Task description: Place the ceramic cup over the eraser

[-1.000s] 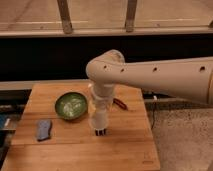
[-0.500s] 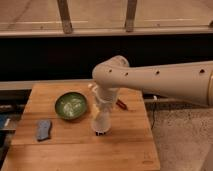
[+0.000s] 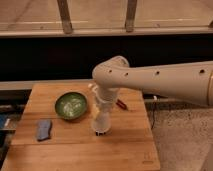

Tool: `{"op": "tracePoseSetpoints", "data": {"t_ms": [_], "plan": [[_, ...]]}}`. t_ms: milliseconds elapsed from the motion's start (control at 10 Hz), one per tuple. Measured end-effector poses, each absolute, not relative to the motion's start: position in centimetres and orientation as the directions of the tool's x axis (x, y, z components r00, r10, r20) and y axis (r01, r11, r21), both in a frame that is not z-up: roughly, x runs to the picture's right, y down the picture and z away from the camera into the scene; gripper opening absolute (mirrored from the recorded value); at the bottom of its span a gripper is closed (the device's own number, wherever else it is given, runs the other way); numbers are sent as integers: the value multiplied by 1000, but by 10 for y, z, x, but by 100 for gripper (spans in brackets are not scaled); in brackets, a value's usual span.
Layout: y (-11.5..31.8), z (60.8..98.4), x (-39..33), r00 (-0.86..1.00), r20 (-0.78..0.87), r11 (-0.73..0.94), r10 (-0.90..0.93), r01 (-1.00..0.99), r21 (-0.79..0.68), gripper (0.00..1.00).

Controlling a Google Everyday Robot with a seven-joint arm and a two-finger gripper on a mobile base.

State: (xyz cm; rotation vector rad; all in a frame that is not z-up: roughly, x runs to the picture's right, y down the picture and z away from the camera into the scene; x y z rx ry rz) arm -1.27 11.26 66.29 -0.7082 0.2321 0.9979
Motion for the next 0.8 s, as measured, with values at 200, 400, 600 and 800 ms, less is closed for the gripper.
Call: {"op": "tracePoseSetpoints", "data": {"t_ms": [200, 400, 600, 800], "plan": [[113, 663, -13, 539, -487, 343, 687, -831, -437, 72], [113, 663, -13, 540, -487, 343, 687, -831, -438, 80], [113, 663, -13, 540, -487, 343, 687, -831, -438, 80], [113, 663, -13, 540, -487, 343, 687, -831, -438, 80]]}}
